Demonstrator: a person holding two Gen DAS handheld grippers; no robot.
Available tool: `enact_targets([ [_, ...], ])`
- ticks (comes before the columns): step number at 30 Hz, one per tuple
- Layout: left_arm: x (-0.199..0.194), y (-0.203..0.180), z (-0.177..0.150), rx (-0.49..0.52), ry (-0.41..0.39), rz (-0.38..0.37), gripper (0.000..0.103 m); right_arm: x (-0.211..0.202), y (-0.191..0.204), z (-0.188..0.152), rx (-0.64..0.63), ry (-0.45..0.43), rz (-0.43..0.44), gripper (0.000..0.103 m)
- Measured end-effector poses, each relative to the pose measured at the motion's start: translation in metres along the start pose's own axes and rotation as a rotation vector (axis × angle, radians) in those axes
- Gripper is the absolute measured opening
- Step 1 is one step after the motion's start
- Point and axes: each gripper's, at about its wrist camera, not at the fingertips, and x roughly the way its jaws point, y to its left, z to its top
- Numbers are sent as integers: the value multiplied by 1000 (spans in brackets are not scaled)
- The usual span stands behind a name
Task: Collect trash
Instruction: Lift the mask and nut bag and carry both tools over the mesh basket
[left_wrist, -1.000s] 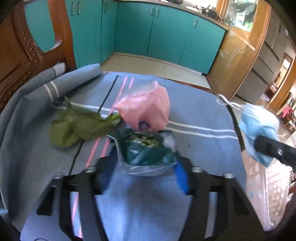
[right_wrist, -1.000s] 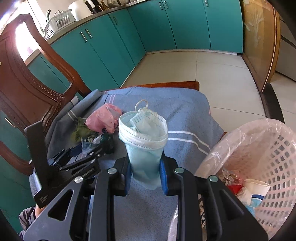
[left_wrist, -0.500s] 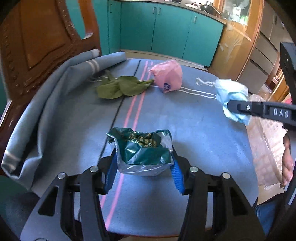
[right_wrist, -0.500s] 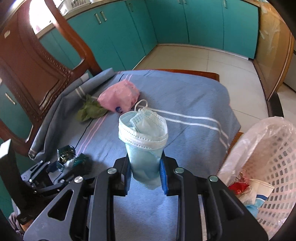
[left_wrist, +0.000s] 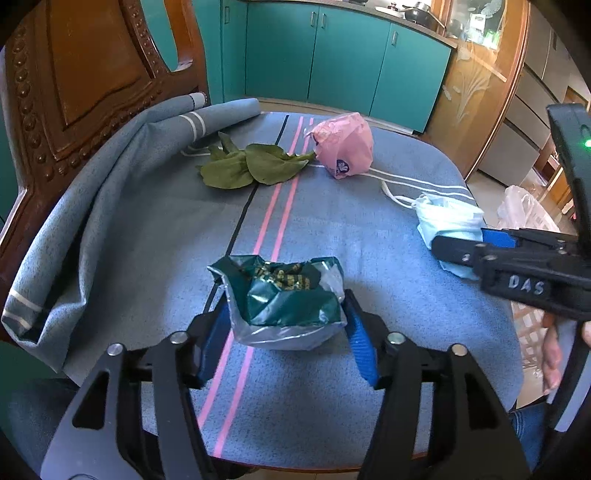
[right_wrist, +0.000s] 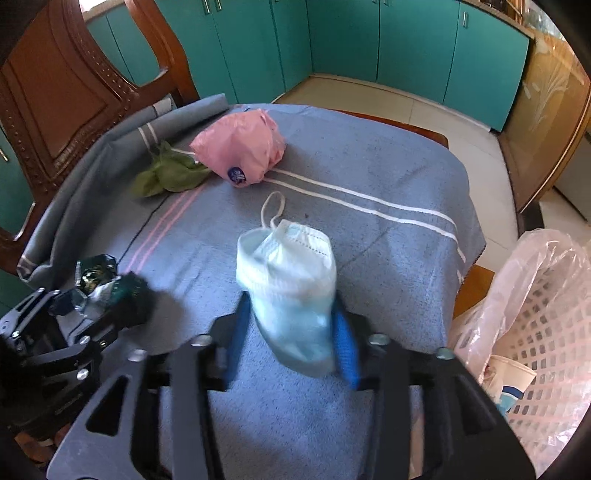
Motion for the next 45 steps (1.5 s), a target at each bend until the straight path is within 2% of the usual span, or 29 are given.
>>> enact_targets([
  [3,-1,-2,1,3,-11,19,75,7,3,0,-9,4,-20,60],
  [5,-1,-2,2,3,-16,21,77,11,5,0,-16,8,-38,62],
  [9,2,-3,1,12,-10,20,76,19,6,-2,-35,13,-55,62],
  [10,2,-3,1,13,-9,18,73,19,7,-2,-40,6,-59,62],
  [11,3,-3,1,12,-6,16,66,19,8,-2,-45,3,-62,61],
  [12,4,-2,0,10,0,14,61,19,9,-2,-51,-1,-62,54],
  [14,4,-2,0,11,-7,14,59,18,10,-2,-57,-2,-55,41],
  [17,2,-3,-1,9,-14,13,56,16,13,-2,-70,-5,-46,32],
  [20,0,-1,0,0,-26,23,55,12,15,-2,-78,-17,-36,28],
  [25,-9,-1,2,-2,-53,33,55,-8,9,2,-54,-75,-17,28],
  [30,-23,-9,7,14,-91,21,55,-54,-18,7,15,-190,6,28],
  [35,-30,-30,10,47,-111,-19,54,-105,-72,-1,130,-299,-48,28],
  [39,-33,-54,13,83,-114,-72,54,-124,-116,-19,230,-309,-118,28],
  [45,-45,-109,22,166,-138,-191,54,-140,-170,-49,373,-279,-205,28],
])
